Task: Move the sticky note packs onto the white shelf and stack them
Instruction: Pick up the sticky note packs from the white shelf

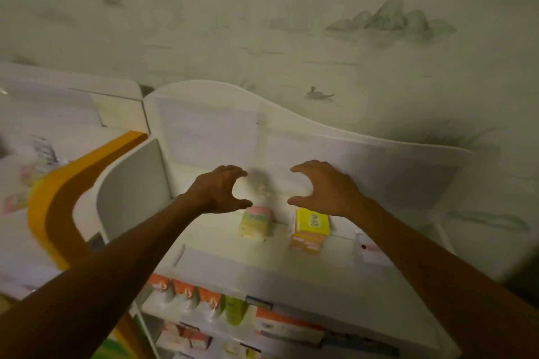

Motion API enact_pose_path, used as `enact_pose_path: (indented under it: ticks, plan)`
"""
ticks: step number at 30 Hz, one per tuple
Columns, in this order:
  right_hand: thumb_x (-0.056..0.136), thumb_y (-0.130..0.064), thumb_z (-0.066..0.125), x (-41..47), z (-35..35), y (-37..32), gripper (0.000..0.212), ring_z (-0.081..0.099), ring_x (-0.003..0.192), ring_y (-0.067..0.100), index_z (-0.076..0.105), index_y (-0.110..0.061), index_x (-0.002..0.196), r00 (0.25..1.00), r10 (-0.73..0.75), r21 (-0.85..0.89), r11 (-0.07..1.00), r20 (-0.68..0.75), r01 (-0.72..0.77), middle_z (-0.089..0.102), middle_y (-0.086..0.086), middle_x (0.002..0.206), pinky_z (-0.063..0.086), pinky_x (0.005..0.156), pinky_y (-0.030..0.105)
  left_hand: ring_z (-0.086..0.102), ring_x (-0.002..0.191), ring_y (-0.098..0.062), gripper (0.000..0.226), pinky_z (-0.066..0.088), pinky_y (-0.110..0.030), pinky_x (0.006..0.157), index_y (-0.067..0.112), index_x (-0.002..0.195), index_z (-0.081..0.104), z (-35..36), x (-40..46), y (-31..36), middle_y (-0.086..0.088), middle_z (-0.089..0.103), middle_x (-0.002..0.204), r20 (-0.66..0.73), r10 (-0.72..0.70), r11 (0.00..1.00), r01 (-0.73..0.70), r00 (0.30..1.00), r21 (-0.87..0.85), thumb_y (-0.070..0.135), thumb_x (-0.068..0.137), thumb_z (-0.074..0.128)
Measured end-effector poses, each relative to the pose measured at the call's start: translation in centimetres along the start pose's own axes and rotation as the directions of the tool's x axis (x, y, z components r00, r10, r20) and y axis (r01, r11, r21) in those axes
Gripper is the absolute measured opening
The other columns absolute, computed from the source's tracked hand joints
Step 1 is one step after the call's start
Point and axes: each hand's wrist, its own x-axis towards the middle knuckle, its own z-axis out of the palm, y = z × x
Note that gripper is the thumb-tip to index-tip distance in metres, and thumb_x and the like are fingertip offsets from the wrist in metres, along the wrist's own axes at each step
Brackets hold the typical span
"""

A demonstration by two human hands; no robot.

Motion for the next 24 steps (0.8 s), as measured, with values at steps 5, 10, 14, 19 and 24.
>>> enact_pose_path:
  ticks: [5,10,14,19,24]
  plan:
    - [0.077,-0.058,0.068,2.5,0.5,-6.3,0.075,0.033,0.136,0.014,0.038,-0.037,0.142,0.997,-0.078,-0.022,0.997,0.020,0.079,0.037,-0.012,0.148,0.035,0.105,0.034,0.031,0.140,-0.019,0.080,0.036,-0.041,0.108,0.023,0.145,0.033,-2.8,-2.6,-5.2,0.002,0.033,0.153,-0.069,-0.057,0.998,0.057,0.996,0.004,0.060,0.080,0.062]
    - [0.078,-0.060,0.067,5.4,1.1,-14.0,0.075,0.033,0.137,0.014,0.036,-0.038,0.143,0.989,-0.143,-0.019,0.990,0.032,0.143,0.035,-0.012,0.150,0.035,0.105,0.036,0.033,0.139,-0.020,0.079,0.034,-0.040,0.110,0.022,0.144,0.036,-5.3,-6.2,-11.6,0.000,0.036,0.152,-0.147,-0.110,0.994,0.109,0.983,-0.016,0.059,0.079,0.064]
    - [0.077,-0.063,0.066,7.7,2.2,-21.3,0.075,0.036,0.136,0.014,0.037,-0.039,0.142,0.981,-0.192,0.007,0.981,0.030,0.192,0.036,-0.013,0.149,0.036,0.106,0.039,0.034,0.138,-0.020,0.080,0.034,-0.036,0.109,0.022,0.143,0.038,-7.8,-9.8,-18.5,0.000,0.038,0.150,-0.179,-0.125,0.992,0.120,0.976,-0.042,0.059,0.077,0.066]
    - [0.076,-0.065,0.066,10.8,4.0,-30.3,0.076,0.038,0.134,0.016,0.037,-0.039,0.141,0.969,-0.249,0.011,0.969,0.006,0.249,0.038,-0.010,0.148,0.039,0.104,0.043,0.035,0.136,-0.020,0.080,0.039,-0.044,0.106,0.022,0.142,0.039,-10.0,-14.5,-27.1,0.000,0.040,0.149,-0.191,-0.167,0.985,0.154,0.967,-0.083,0.059,0.077,0.067]
    - [0.076,-0.062,0.068,13.4,6.3,-38.5,0.076,0.036,0.136,0.016,0.039,-0.038,0.141,0.951,-0.308,0.027,0.951,-0.017,0.308,0.039,-0.010,0.148,0.041,0.103,0.043,0.033,0.138,-0.021,0.078,0.037,-0.042,0.107,0.024,0.142,0.039,-10.5,-19.3,-34.6,0.001,0.037,0.151,-0.192,-0.243,0.969,0.230,0.951,-0.086,0.058,0.078,0.066]
